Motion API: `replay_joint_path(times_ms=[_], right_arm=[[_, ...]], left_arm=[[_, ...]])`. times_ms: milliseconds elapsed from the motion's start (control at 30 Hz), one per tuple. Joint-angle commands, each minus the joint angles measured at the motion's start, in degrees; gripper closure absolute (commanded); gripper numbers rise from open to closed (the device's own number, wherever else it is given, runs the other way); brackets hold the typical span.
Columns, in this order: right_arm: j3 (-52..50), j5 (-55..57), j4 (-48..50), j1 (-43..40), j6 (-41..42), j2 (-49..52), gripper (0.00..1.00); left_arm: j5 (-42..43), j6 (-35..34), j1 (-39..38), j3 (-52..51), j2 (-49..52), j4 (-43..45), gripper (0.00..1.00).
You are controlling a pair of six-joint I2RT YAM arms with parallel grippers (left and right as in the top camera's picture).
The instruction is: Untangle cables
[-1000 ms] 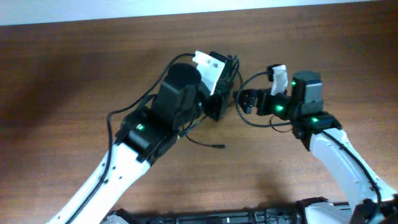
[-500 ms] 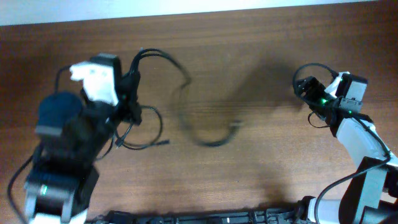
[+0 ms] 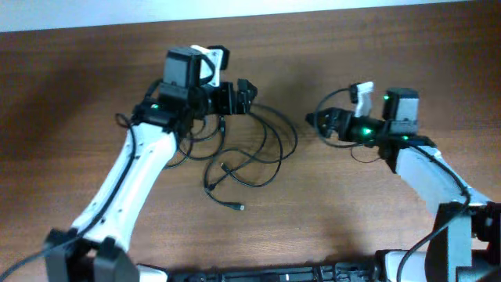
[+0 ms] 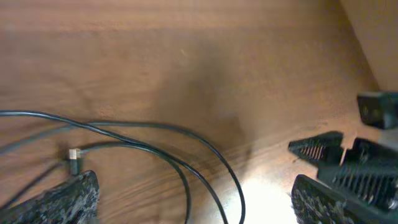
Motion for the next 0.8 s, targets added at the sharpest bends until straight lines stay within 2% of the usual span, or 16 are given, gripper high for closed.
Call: replay_joint_path(times_ms=[0,33,67,100,200,267,333,367,433,567,667,733,767], right_arm=[[0.24,0.72,5.7,8.35,-2.91,-0.22,0.02],[0.24,1.2,8.68,12.48,-2.91,-0.22,0.02],[0.24,7.52,8.72,19.74,-5.95,-0.22,0.02],[0.24,14.34,8.17,24.85,-9.81,-0.22,0.02],[3.37,27.93,2.75,33.35,-15.15,-0.2,0.02],[9.07,35.04,-3.13,36.76,-20.59,-0.04,0.02],[13.53,35.93,-2.67,36.94,-22.27,2.36,0.02],[15.8,35.89,-2.62,36.94,-23.69,4.61,0.02],[23.63,34.07,-4.28,37.81,-26.32,11.85,0.02],[35.41,27.45,-4.33,40.65,-26.49,25.55,0.0],[36.96,28.46,1.42,44.54,-29.92,31.15,0.06],[36.98,31.43,9.84,45.55,-29.9,35.43,0.07],[36.98,31.95,14.64,45.55,-29.9,37.59,0.12]], left_arm=[[-15.19,0.07,2.08,1.9,-9.29,-2.03,0.01],[-26.38,0.07,2.21,1.9,-12.48,-4.94,0.01],[-35.26,0.07,2.21,1.9,-14.97,-9.35,0.01],[-38.21,0.0,2.23,1.9,-15.19,-11.45,0.01],[-46.64,-11.98,3.58,1.9,-15.19,-17.29,0.01],[-46.4,-19.12,7.98,1.9,-15.23,-20.59,0.01],[-41.42,-20.37,13.4,1.9,-15.23,-21.68,0.01],[-39.15,-20.46,15.26,1.9,-15.26,-21.94,0.01],[-36.24,-24.87,19.74,1.9,-15.26,-23.82,0.01],[-36.11,-25.27,24.9,1.9,-15.23,-28.76,0.01],[-36.28,-25.27,24.92,1.9,-15.23,-29.16,0.01],[-36.28,-25.24,24.92,1.9,-15.23,-29.81,0.01],[-36.28,-25.24,24.92,1.9,-15.23,-30.32,0.01]])
